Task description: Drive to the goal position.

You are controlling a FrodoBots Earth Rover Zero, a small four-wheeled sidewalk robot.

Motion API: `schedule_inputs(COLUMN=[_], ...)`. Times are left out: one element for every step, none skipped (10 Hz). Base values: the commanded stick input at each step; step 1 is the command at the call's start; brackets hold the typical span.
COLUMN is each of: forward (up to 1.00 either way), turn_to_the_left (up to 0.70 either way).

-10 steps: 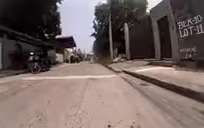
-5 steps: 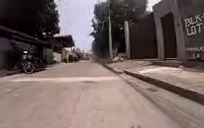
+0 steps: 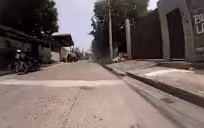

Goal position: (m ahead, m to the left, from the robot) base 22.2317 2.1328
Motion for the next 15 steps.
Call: schedule_inputs(forward=[1.0,1.0,1.0,1.0,1.0,1.0,1.0,1.0,1.0,1.0,1.0,1.0,1.0,1.0,1.0], turn_to_the_left=[0.11,0.05,0.03,0.03,0.03,0.03,0.03,0.03,0.03,0.03,0.02,0.02,0.04,0.08,0.14])
